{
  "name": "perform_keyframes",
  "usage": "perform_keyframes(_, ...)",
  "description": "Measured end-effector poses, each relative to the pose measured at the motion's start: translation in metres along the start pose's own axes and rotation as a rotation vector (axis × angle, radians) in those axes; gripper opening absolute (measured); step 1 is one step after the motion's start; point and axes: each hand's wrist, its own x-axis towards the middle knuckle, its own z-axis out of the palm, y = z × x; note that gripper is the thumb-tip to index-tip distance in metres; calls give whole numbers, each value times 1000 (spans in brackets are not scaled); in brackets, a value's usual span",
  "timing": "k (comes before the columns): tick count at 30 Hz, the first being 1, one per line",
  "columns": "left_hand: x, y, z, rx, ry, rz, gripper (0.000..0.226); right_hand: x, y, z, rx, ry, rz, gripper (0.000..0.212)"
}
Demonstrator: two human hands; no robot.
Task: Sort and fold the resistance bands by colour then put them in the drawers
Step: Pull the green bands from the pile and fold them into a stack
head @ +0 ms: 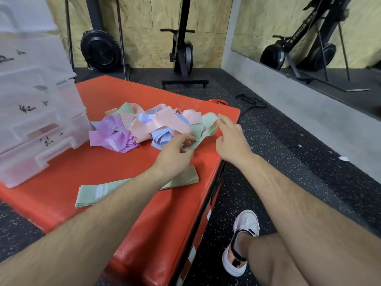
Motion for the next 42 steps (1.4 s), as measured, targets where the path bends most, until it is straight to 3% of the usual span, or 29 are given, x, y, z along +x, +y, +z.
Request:
perform_keyframes(3, -3, 10, -10, -59, 42, 57, 31, -4, -13, -12, 62, 147, -175, 56)
perform_keyframes(7, -8, 25, -21, -161, 126, 117, 43, -10, -32, -18, 160, 250, -306, 48)
perform_keyframes(14, -23, 33, -41, -156, 81, 136, 47, -11, -59, -35, 569, 375, -215, 54)
perform_keyframes(18, -25, 38, -53, -157, 140, 184, 50, -15, -74, -47, 647, 454, -306, 45)
perform_keyframes(25, -28, 44, -75, -230, 251, 264, 69, -26, -109, -45, 812, 265, -382, 40)
perform_keyframes(32, -37, 43, -101, -154, 408, 335, 44, -20, -136, -27, 976, 100, -389, 53)
perform_keyframes(40, -52, 24, -133, 107, 461, 304, 8, -18, -156, 7, 968, 1, -220, 18)
perform_keyframes(42, -54, 18, -140, 126, 449, 242, 6, -21, -162, 16, 962, -1, -164, 23)
